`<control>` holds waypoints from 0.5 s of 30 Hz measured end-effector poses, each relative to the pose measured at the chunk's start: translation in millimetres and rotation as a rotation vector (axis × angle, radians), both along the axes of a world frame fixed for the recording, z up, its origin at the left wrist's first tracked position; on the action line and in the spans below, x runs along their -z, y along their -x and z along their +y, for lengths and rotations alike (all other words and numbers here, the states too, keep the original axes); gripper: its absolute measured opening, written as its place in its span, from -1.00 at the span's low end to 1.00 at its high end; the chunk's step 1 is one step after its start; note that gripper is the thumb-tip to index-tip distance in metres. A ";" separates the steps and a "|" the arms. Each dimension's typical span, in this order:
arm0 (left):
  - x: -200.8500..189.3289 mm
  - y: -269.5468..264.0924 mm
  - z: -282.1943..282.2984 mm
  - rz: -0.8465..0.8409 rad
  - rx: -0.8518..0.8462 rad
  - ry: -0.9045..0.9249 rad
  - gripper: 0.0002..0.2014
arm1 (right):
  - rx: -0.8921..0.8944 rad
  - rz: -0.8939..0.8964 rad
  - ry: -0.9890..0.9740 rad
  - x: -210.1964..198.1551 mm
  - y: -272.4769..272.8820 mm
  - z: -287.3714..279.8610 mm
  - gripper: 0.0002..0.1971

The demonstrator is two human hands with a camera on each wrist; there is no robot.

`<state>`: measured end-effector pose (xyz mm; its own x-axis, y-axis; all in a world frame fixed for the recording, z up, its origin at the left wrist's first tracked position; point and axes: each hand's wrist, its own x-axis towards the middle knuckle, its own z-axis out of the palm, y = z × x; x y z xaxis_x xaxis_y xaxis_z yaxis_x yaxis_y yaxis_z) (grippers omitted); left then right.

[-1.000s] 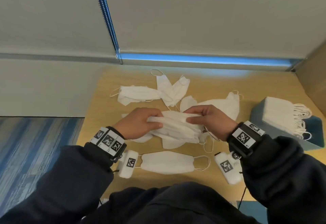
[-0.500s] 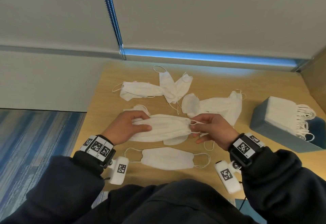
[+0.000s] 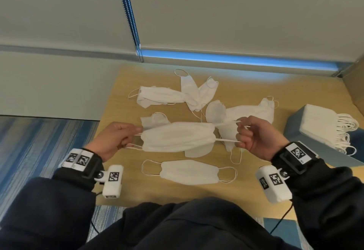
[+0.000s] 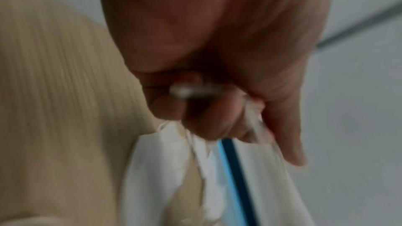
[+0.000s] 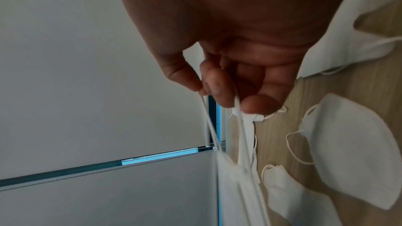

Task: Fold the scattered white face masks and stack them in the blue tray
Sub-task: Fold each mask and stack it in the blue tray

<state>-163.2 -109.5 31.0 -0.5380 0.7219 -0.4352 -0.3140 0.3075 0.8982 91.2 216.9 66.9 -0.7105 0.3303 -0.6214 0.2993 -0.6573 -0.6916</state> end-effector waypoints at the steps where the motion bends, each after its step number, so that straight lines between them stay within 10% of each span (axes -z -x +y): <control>1: -1.3 6.4 -2.3 -0.108 -0.019 -0.074 -0.51 | -0.024 -0.012 -0.034 2.9 -3.7 5.1 -0.88; 5: 4.2 31.8 -12.9 -0.607 0.006 -0.508 -0.51 | -0.134 -0.130 -0.226 23.9 -26.1 25.3 -0.69; 9: 18.9 30.4 -26.4 -0.784 0.001 -0.544 -0.63 | -0.185 -0.307 -0.219 53.2 -53.6 26.5 -0.73; 15: 41.6 -5.3 -21.1 -0.436 -0.167 -0.147 -0.77 | -0.203 -0.467 -0.247 82.9 -71.5 -3.1 -0.79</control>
<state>-157.9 -130.6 -10.6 -0.4419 0.7120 -0.5457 -0.7046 0.1010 0.7024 162.7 213.7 -16.0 -0.4429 0.3912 -0.8067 0.7139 -0.3905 -0.5813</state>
